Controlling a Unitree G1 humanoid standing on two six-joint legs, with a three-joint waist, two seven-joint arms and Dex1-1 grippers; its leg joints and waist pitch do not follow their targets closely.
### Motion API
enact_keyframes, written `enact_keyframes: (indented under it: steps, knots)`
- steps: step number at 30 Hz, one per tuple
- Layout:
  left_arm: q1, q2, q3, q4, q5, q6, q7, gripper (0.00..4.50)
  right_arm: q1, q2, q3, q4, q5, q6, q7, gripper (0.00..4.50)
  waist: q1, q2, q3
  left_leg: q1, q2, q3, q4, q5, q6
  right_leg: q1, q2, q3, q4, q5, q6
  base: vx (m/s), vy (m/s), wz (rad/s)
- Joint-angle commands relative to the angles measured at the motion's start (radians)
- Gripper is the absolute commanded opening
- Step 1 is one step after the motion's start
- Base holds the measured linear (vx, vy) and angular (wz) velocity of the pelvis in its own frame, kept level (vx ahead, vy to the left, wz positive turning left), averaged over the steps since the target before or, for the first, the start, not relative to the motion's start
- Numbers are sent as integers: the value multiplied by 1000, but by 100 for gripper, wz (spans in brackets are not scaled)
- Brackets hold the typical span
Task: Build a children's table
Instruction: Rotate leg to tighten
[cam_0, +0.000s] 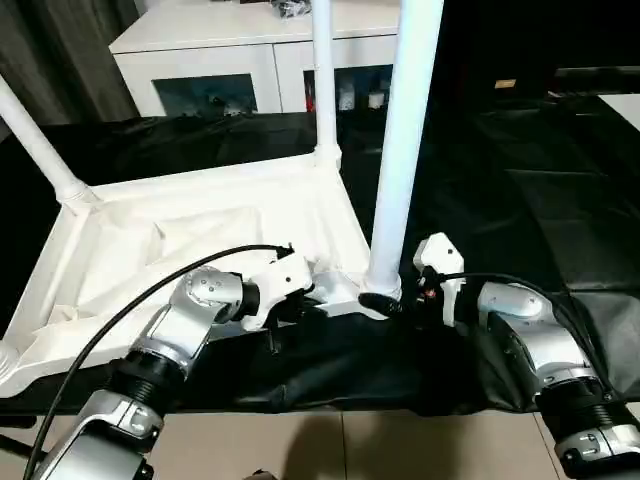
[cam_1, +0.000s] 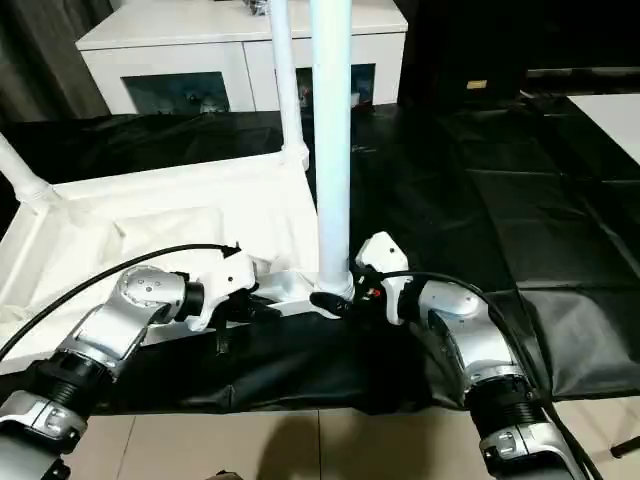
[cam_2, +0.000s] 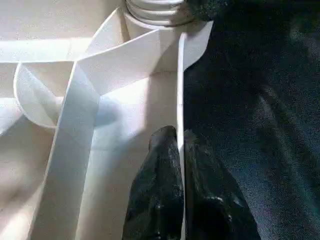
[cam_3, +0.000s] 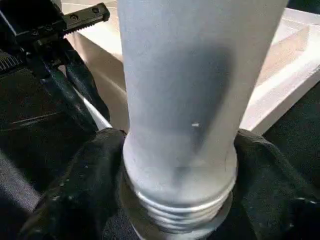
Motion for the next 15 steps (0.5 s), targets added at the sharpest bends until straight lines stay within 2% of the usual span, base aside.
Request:
enact_keyframes:
  steps: [1,5,8,9,12,15]
  knots:
    - [34,1,2,-2,-20,10,7,0,-11,-1,-5,-10,10,8,12,307,0,-27,-72,9,25,-10,-60,-86,99,53,-74,44,-76,-30,-220,0,0,0]
    - [36,14,6,-1,-23,10,0,0,-7,13,-13,0,12,4,-14,278,-6,-25,-71,9,24,-10,-61,-93,95,53,-72,43,-77,-31,-223,0,0,0]
    - [27,-6,19,9,-30,34,26,0,-6,64,-18,37,-30,26,-148,273,-12,-24,-70,9,23,-10,-64,-99,87,51,-72,43,-78,-38,-226,0,0,0]
    - [21,-21,24,10,-33,52,43,0,-2,83,-16,42,-39,37,-183,272,-21,-25,-67,9,22,-10,-66,-111,78,52,-72,43,-80,-52,-230,0,0,0]
    - [-2,-56,34,26,-23,92,105,0,3,132,-12,53,-58,57,-265,272,-33,-24,-62,14,21,-11,-71,-157,54,51,-73,44,-91,-135,-219,0,0,0]
    - [-54,-112,57,88,2,130,237,0,-20,196,-27,93,-85,86,-413,272,-38,-22,-60,19,21,-11,-74,-176,40,47,-73,45,-97,-179,-212,0,0,0]
